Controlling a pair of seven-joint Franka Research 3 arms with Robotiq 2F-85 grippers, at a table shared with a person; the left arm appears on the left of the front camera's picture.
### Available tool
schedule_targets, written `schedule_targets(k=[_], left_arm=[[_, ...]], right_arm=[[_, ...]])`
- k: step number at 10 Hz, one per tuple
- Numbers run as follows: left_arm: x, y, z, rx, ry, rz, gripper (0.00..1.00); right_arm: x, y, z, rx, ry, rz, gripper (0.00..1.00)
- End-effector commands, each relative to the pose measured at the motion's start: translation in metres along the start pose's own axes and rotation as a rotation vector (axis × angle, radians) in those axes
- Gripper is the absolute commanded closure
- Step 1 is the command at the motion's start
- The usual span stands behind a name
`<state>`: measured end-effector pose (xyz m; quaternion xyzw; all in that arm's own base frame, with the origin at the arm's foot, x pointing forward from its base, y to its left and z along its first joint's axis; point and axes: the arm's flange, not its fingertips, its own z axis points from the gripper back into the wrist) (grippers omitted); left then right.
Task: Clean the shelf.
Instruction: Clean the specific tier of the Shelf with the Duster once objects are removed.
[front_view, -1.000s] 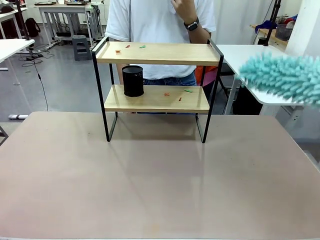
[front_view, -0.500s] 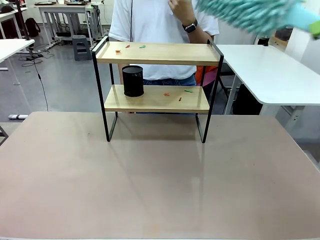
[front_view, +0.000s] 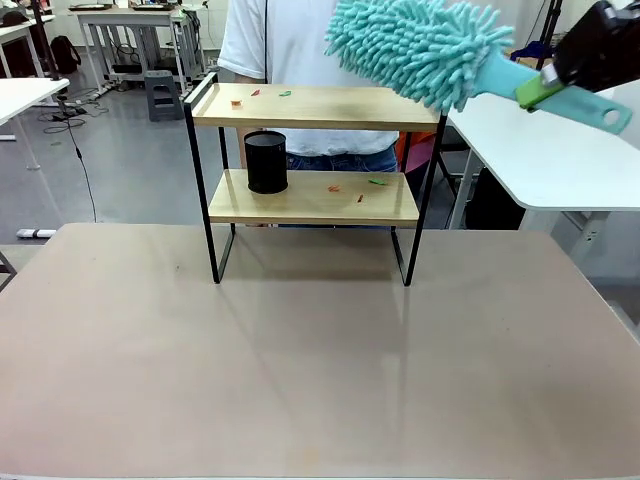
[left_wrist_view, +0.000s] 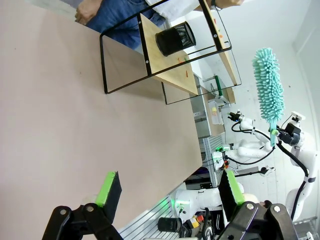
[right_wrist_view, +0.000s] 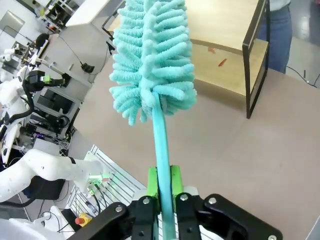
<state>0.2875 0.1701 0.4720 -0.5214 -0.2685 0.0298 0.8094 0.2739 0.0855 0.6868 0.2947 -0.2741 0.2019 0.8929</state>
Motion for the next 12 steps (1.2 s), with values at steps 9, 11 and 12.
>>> schedule_targets(k=[9,11,12], left_arm=[[0.001,-0.002,-0.001,-0.021,-0.016,-0.019,0.00],[0.001,-0.002,-0.001,-0.021,-0.016,-0.019,0.00],[0.001,-0.002,-0.001,-0.021,-0.016,-0.019,0.00]], right_arm=[[0.147,-0.021,-0.132,-0.201,0.003,-0.095,0.88],[0.158,-0.021,-0.160,-0.205,0.027,-0.083,0.88],[0.160,-0.020,-0.167,-0.190,0.047,-0.074,0.88]])
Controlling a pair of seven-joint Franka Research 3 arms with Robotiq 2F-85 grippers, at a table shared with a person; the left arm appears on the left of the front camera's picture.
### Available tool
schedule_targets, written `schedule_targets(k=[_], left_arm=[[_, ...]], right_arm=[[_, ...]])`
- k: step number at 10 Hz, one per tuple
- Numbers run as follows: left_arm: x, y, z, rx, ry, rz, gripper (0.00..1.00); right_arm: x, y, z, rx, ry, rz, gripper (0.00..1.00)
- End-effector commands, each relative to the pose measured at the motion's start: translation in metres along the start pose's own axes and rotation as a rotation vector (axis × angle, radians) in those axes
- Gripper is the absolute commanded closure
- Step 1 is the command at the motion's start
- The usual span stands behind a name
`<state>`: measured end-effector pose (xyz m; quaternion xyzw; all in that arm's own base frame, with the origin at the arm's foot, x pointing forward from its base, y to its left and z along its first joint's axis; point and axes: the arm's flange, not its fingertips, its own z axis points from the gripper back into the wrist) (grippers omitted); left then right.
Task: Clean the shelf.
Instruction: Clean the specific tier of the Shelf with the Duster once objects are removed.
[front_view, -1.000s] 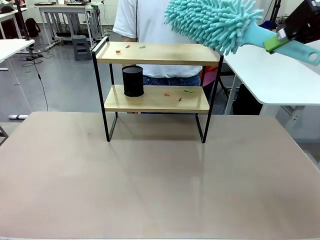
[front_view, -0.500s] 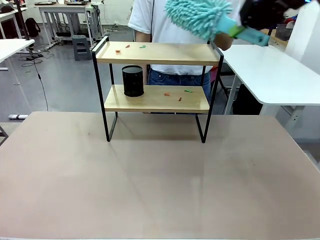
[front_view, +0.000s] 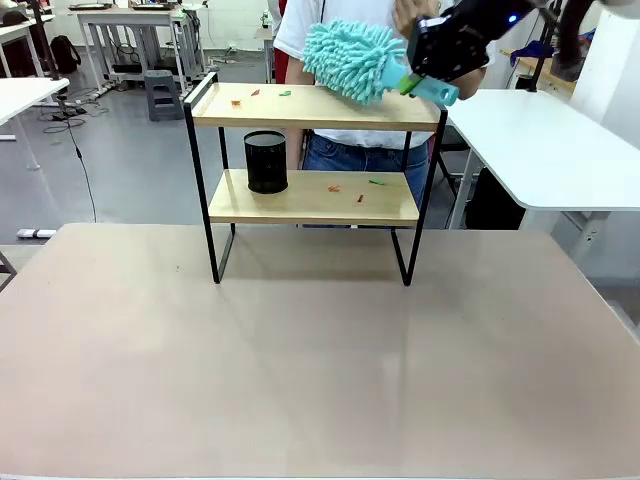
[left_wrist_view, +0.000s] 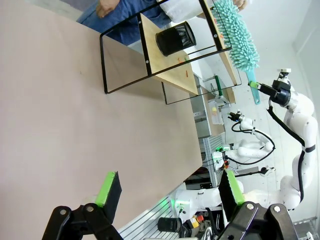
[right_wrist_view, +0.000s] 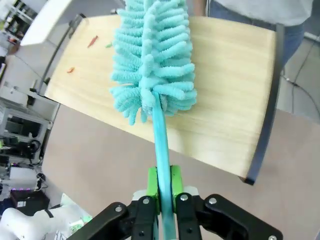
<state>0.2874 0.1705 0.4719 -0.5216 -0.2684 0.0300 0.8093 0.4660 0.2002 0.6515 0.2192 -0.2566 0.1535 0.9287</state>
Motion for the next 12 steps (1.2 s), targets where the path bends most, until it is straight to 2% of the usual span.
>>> schedule_targets(k=[1,4,7,8,12], left_arm=[[0.001,-0.002,-0.001,-0.020,-0.016,-0.020,0.00],[0.001,-0.002,-0.001,-0.020,-0.016,-0.020,0.00],[0.001,-0.002,-0.001,-0.020,-0.016,-0.020,0.00],[0.001,-0.002,-0.001,-0.020,-0.016,-0.020,0.00],[0.001,-0.002,-0.001,-0.020,-0.016,-0.020,0.00]], right_arm=[[0.009,0.010,0.000,0.002,0.012,-0.003,0.88],[0.008,0.017,-0.015,0.037,0.064,0.030,0.88],[0.012,0.028,-0.027,0.151,0.201,0.124,0.88],[0.013,0.026,-0.025,0.189,0.269,0.162,0.88],[0.003,0.013,0.006,0.380,0.399,0.298,0.88]])
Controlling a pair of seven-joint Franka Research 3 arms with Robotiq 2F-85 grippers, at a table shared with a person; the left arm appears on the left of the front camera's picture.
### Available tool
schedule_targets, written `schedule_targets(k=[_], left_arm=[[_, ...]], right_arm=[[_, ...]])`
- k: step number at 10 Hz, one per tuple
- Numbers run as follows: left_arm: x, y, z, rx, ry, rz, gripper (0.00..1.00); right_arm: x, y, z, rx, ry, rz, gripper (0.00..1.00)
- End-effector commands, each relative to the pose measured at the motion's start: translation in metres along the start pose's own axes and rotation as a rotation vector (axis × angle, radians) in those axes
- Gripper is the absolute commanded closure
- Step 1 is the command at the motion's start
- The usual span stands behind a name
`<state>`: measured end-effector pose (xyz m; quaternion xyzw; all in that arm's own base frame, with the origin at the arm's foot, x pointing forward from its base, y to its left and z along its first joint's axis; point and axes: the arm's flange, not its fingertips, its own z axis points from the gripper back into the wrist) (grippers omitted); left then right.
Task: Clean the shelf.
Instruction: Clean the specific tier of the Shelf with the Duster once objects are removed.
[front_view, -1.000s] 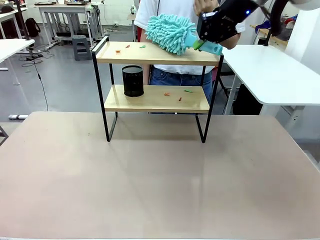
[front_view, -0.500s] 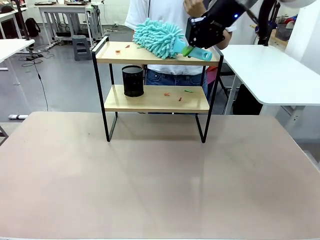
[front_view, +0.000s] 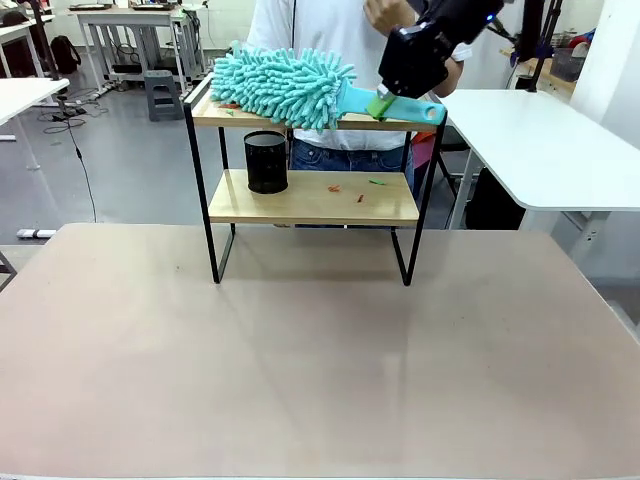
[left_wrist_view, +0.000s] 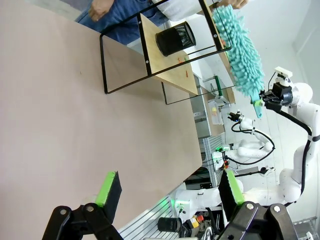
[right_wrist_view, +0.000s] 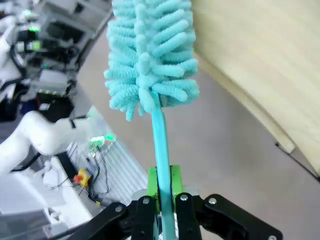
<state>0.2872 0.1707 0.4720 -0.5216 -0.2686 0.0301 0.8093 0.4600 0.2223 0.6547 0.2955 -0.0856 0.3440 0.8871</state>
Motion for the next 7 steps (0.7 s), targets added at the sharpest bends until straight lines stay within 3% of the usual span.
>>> schedule_targets(k=[1,4,7], left_arm=[[0.001,-0.002,-0.002,-0.020,-0.015,-0.020,0.00],[0.001,-0.002,-0.002,-0.020,-0.015,-0.020,0.00],[0.001,-0.002,-0.002,-0.020,-0.015,-0.020,0.00]], right_arm=[[-0.013,-0.005,0.021,0.088,0.056,0.061,0.88],[-0.060,-0.011,0.051,0.272,0.202,0.126,0.88],[-0.096,-0.027,0.072,0.375,0.102,0.106,0.88]])
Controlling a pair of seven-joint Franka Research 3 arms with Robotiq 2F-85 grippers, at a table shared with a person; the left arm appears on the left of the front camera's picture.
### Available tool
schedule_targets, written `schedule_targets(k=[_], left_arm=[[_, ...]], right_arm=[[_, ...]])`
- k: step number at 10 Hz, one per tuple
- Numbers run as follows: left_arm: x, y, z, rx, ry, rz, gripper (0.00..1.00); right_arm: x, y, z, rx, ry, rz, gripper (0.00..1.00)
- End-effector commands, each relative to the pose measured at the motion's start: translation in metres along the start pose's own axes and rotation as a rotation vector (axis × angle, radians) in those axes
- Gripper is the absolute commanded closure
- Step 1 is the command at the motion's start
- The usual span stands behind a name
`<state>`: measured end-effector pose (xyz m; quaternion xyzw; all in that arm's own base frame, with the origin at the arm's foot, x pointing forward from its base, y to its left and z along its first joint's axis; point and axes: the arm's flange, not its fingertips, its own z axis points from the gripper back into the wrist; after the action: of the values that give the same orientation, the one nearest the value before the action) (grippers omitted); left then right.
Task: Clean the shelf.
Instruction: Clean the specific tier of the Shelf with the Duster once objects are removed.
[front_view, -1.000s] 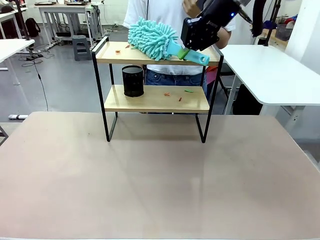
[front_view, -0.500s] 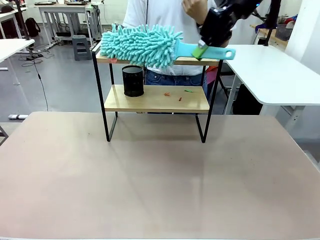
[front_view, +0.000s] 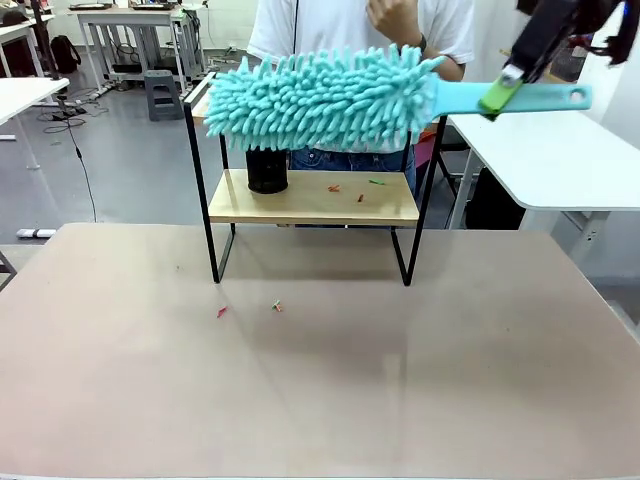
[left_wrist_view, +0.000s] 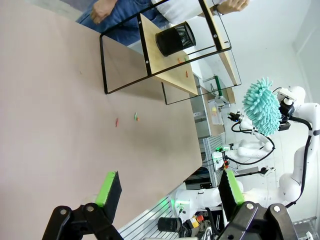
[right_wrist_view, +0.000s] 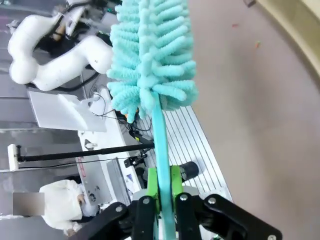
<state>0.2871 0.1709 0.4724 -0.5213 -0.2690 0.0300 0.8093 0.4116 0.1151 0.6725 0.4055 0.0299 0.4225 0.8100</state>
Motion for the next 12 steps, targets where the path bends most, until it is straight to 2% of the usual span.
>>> schedule_targets(k=[1,2,3,4,6,7,8,9,10,11,12], left_arm=[[0.001,-0.001,-0.002,-0.021,-0.015,-0.019,0.00],[0.001,-0.001,-0.002,-0.021,-0.015,-0.019,0.00],[0.001,-0.001,-0.002,-0.021,-0.015,-0.019,0.00],[0.001,-0.001,-0.002,-0.021,-0.015,-0.019,0.00],[0.001,-0.001,-0.002,-0.021,-0.015,-0.019,0.00],[0.001,-0.001,-0.002,-0.021,-0.015,-0.019,0.00],[0.001,-0.001,-0.002,-0.021,-0.015,-0.019,0.00],[0.001,-0.001,-0.002,-0.021,-0.015,-0.019,0.00],[0.001,-0.001,-0.002,-0.021,-0.015,-0.019,0.00],[0.001,-0.001,-0.002,-0.021,-0.015,-0.019,0.00],[0.001,-0.001,-0.002,-0.021,-0.015,-0.019,0.00]], right_arm=[[-0.015,-0.007,0.000,0.071,-0.096,0.014,0.88],[-0.032,-0.007,0.007,0.096,-0.163,0.013,0.88],[-0.066,0.000,0.020,0.122,-0.268,0.032,0.88],[-0.124,0.008,0.034,0.137,-0.400,0.032,0.88],[-0.227,0.002,0.028,0.085,-0.687,-0.159,0.88],[-0.266,-0.006,0.016,0.095,-0.792,-0.235,0.88],[-0.297,-0.021,0.002,0.114,-0.861,-0.330,0.88],[-0.315,-0.040,-0.004,0.109,-0.897,-0.482,0.88],[-0.317,-0.065,-0.007,0.117,-0.886,-0.715,0.88],[-0.299,-0.089,-0.008,0.093,-0.781,-0.925,0.88],[-0.341,-0.053,-0.008,0.086,-0.873,-0.521,0.88]])
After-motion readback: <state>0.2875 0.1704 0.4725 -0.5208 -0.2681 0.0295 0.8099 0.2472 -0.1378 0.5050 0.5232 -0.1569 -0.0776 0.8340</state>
